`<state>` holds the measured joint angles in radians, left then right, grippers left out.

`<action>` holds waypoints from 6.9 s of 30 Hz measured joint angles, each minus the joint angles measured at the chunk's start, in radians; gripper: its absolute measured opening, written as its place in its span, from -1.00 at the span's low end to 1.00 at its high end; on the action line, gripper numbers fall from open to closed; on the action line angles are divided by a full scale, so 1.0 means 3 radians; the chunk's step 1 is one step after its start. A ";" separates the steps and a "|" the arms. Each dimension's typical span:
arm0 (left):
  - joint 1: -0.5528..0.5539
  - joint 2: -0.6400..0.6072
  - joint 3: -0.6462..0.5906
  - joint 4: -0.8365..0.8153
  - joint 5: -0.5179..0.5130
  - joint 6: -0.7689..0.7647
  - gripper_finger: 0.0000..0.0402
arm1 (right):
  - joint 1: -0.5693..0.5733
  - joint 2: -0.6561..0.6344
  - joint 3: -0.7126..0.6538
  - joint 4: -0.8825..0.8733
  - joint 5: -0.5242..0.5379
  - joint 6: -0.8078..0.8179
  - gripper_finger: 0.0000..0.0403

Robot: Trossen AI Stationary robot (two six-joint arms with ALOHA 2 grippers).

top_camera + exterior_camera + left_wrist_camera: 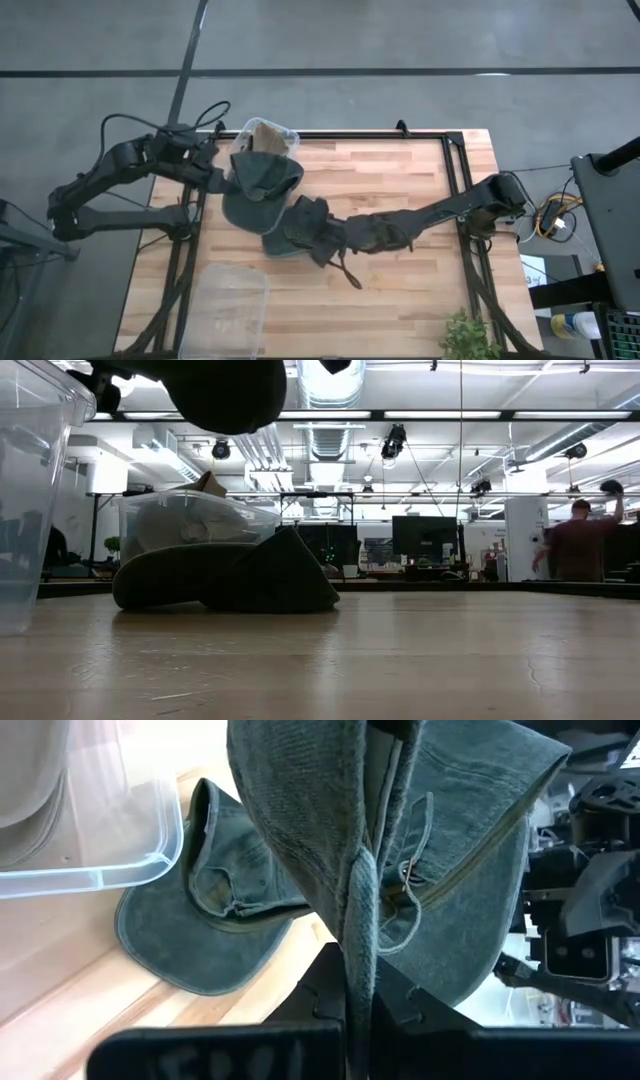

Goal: Pick and place caps into container
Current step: Put the bottom black cap into the bottom transparent container, then put the black cap into the bottom transparent container

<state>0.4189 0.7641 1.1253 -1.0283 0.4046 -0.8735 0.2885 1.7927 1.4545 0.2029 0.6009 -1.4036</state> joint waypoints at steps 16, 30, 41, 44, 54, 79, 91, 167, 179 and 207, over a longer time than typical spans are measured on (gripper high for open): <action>-0.0143 0.0128 0.0007 0.0077 -0.0034 0.0024 -0.96 | -0.0060 0.0248 0.0256 -0.0290 0.0018 0.0035 -0.28; -0.0208 0.0124 0.0036 0.0074 -0.0019 0.0023 -0.95 | -0.0081 0.0248 0.0256 -0.0440 0.0195 0.0071 -0.89; -0.0209 0.0003 0.0307 0.0111 0.0047 0.0144 -0.88 | 0.0006 0.0199 0.0264 -0.0335 0.0269 0.0046 -0.95; -0.0209 -0.0042 0.0403 0.0112 0.0079 0.0206 -0.87 | 0.0017 0.0192 0.0267 -0.0324 0.0362 0.0042 -0.95; -0.0206 -0.0068 0.0386 0.0100 0.0139 0.0322 -0.81 | 0.0017 0.0111 0.0263 -0.0321 0.0397 0.0042 -0.95; -0.0204 -0.0054 0.0797 -0.0027 0.0528 0.0711 -0.08 | 0.0152 0.0096 0.0254 -0.0494 0.0184 0.0069 -0.96; -0.0204 -0.0061 0.1649 -0.0013 -0.0591 0.1030 -0.08 | 0.0328 0.0098 0.0256 -0.0581 -0.0779 0.0676 -0.96; -0.0206 0.0153 0.1605 -0.0389 -0.0832 0.1174 -0.09 | 0.0075 0.1661 0.2963 -0.4176 -0.0889 0.3362 -0.16; -0.0204 0.0172 0.1274 -0.0443 -0.0946 0.1070 -0.09 | -0.0186 0.1665 0.2214 -0.3396 -0.1171 0.3347 -0.16; -0.0206 0.0170 0.1110 -0.0445 -0.0879 0.1013 -0.09 | -0.0329 0.1670 0.1431 -0.2618 -0.1576 0.3634 -0.21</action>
<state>0.3573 0.8150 1.4582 -1.1618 0.1410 -0.5697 0.1897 2.2936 1.8836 -0.5825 0.1281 -0.3135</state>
